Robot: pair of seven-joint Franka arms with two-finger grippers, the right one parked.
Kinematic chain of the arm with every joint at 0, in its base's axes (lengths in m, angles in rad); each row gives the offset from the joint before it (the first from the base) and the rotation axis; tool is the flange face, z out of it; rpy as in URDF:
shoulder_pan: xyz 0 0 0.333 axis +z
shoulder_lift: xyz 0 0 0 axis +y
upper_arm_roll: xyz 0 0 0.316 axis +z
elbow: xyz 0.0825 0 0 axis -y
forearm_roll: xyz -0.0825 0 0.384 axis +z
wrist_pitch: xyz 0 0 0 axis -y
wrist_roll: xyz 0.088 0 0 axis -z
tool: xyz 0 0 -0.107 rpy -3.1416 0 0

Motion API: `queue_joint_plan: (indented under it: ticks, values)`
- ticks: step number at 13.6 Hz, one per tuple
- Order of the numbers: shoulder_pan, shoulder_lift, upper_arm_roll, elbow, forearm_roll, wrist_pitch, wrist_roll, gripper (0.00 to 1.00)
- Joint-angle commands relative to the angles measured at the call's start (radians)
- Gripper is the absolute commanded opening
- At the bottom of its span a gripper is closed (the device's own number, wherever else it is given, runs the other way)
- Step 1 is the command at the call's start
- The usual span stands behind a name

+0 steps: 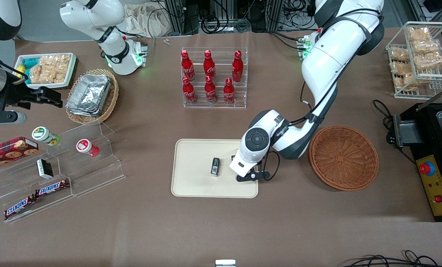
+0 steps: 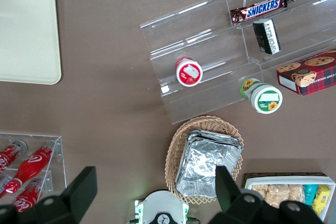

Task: Place sandwich from basket to tray
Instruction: 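Lower the sandwich onto the tray beside the black object and open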

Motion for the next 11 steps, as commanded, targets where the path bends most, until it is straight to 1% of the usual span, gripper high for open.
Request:
queue_joint_plan:
  ticks: [1,4,6,8,10,11]
  values:
    - [-0.008,0.012,0.002,0.032,0.02,0.003,-0.007,1.0]
    - [-0.001,-0.026,0.002,0.032,0.02,-0.006,-0.014,1.0]
    - [0.01,-0.098,0.007,0.01,0.022,-0.029,-0.019,1.0]
    - [0.045,-0.167,0.01,0.007,0.005,-0.119,-0.036,1.0]
    - [0.088,-0.247,0.007,0.007,-0.003,-0.246,-0.019,1.0]
    - [0.137,-0.285,0.001,0.006,-0.044,-0.283,-0.004,1.0]
